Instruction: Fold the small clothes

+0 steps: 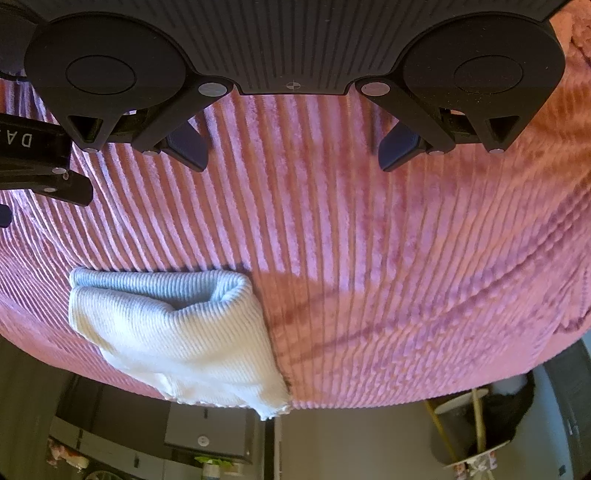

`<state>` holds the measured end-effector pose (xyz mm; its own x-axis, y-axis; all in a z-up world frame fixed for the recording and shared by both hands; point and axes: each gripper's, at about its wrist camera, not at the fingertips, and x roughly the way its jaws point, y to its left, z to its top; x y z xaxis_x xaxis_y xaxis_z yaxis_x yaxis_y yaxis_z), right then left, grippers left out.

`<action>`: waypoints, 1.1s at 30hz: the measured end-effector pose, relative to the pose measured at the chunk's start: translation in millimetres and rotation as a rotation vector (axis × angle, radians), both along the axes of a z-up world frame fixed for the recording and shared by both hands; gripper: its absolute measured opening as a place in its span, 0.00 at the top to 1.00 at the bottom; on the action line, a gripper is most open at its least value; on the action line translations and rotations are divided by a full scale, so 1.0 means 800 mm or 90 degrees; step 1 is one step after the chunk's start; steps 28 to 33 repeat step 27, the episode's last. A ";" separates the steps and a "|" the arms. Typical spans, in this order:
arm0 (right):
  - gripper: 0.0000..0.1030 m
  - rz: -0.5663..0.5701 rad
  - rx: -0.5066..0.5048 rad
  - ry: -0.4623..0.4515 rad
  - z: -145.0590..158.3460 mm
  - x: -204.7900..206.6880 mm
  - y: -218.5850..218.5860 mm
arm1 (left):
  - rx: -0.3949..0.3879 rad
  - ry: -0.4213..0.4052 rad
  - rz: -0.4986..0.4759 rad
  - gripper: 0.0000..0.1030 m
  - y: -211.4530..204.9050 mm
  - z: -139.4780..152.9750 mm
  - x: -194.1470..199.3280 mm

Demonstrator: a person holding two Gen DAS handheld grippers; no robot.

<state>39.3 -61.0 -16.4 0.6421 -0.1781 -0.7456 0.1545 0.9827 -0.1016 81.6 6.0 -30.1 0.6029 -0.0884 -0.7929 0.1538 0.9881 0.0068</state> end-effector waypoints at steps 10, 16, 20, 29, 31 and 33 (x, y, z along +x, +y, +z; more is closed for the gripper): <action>0.04 0.000 0.000 0.001 0.000 0.000 0.000 | 0.009 -0.002 -0.011 0.02 -0.004 0.000 -0.002; 0.04 -0.002 0.001 0.002 0.000 0.000 0.000 | 0.016 0.005 -0.014 0.01 -0.005 -0.002 -0.001; 0.04 -0.002 0.001 0.002 0.000 0.000 0.000 | 0.019 0.004 -0.014 0.01 -0.006 -0.002 -0.001; 0.04 -0.002 0.002 0.001 0.000 0.000 -0.001 | 0.025 0.002 -0.013 0.01 -0.006 -0.002 -0.002; 0.04 -0.002 0.002 0.001 0.000 0.000 -0.001 | 0.025 0.002 -0.013 0.01 -0.006 -0.002 -0.002; 0.04 -0.002 0.002 0.001 0.000 0.000 -0.001 | 0.025 0.002 -0.013 0.01 -0.006 -0.002 -0.002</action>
